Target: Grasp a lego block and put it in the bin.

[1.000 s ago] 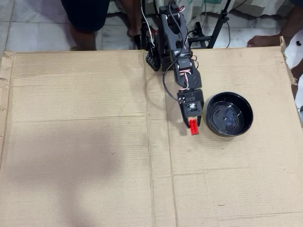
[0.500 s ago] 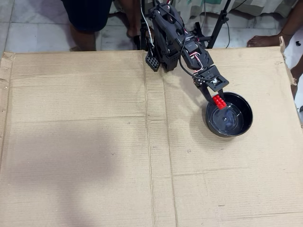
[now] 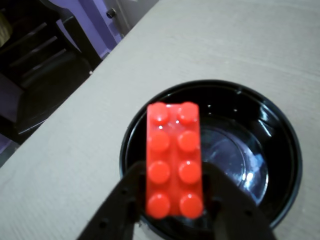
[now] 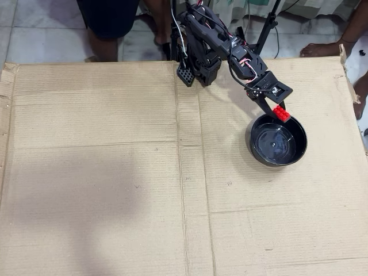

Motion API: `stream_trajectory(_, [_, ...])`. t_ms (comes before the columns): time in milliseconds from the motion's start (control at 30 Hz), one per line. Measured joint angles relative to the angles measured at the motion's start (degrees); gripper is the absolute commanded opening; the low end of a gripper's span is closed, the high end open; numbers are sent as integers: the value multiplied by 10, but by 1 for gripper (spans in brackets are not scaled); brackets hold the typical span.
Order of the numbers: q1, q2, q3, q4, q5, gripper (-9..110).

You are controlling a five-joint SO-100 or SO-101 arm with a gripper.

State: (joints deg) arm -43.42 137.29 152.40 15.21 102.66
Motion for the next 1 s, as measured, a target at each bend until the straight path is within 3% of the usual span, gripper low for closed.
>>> stream_trajectory(100, [-4,-20,-21,0,0,12])
stream_trajectory(133, [-4,-25,-33,0,0,20])
stream_trajectory(267, [-3,-32,-37,0,0,25])
stream_trajectory(567, [29,-32,-37,0,0,25])
stream_trajectory(1000, [224,-32,-37,1,-4,24])
